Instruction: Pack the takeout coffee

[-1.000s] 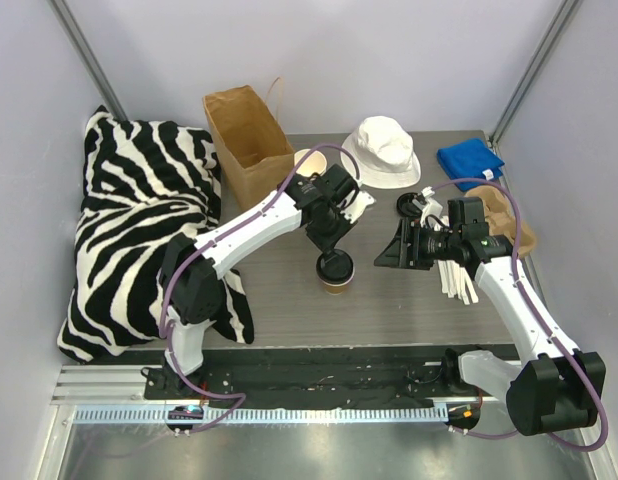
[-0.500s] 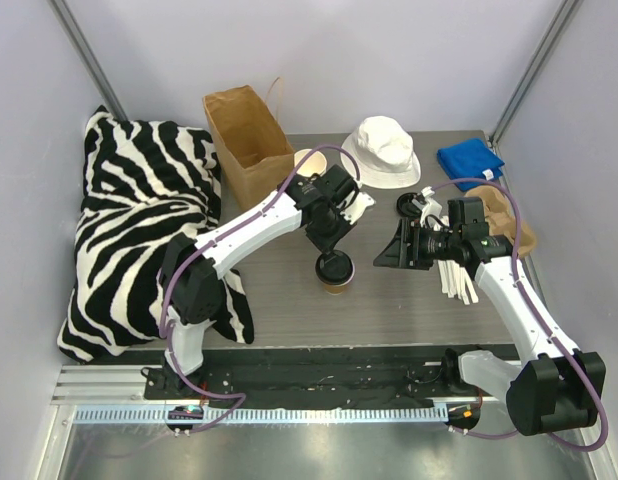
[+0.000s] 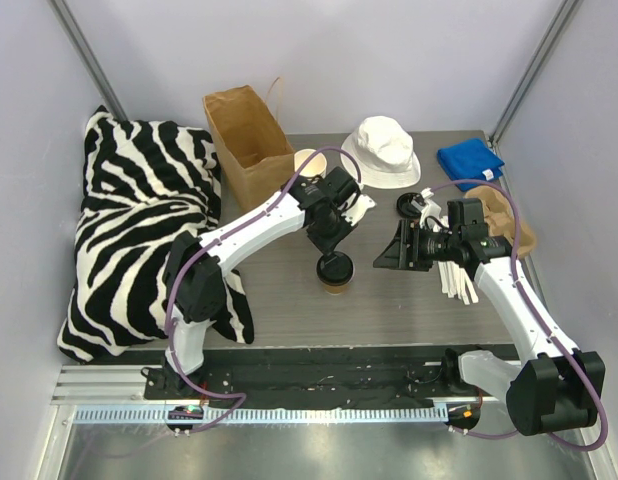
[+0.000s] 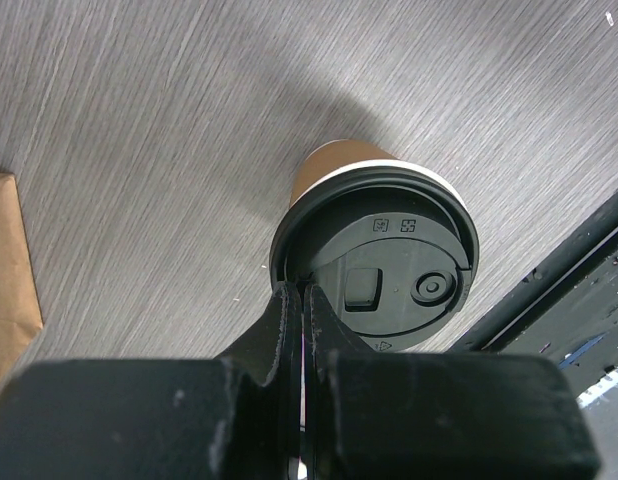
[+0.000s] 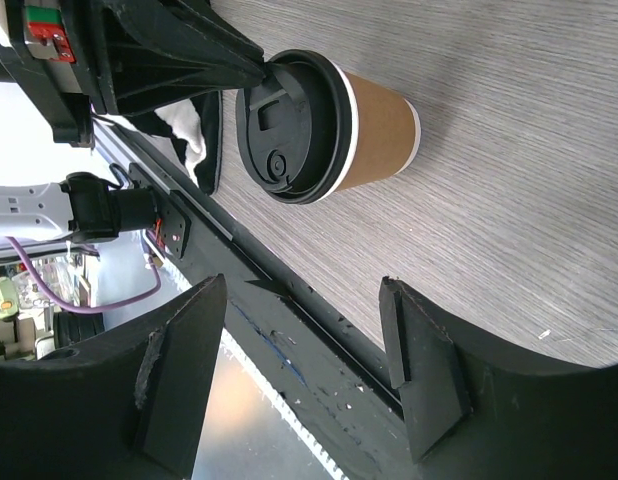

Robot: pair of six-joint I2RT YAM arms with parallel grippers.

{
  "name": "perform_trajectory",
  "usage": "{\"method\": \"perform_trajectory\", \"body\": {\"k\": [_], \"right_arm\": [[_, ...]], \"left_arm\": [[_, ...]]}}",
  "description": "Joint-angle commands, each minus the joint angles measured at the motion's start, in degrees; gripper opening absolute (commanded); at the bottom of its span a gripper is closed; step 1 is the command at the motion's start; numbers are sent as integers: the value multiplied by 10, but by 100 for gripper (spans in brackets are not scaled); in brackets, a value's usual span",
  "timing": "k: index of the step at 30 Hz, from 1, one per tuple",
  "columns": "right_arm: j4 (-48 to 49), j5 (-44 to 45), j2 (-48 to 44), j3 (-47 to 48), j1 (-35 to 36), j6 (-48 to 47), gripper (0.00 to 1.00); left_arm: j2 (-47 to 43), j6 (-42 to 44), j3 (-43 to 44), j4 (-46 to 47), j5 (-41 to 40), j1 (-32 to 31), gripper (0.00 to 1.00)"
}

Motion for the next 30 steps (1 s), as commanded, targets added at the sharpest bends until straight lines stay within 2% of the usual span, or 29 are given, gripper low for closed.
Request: {"method": "perform_trajectory", "body": {"k": [1, 17, 26, 30], "right_arm": [[20, -13, -6, 1, 0, 0, 71], [24, -16, -2, 1, 0, 3, 74], [23, -19, 5, 4, 1, 3, 74], [25, -30, 7, 11, 1, 7, 74]], "left_arm": [[3, 7, 6, 17, 1, 0, 0], [13, 4, 24, 10, 3, -1, 0], [-11, 10, 51, -17, 16, 0, 23], [-45, 11, 78, -20, 30, 0, 44]]}}
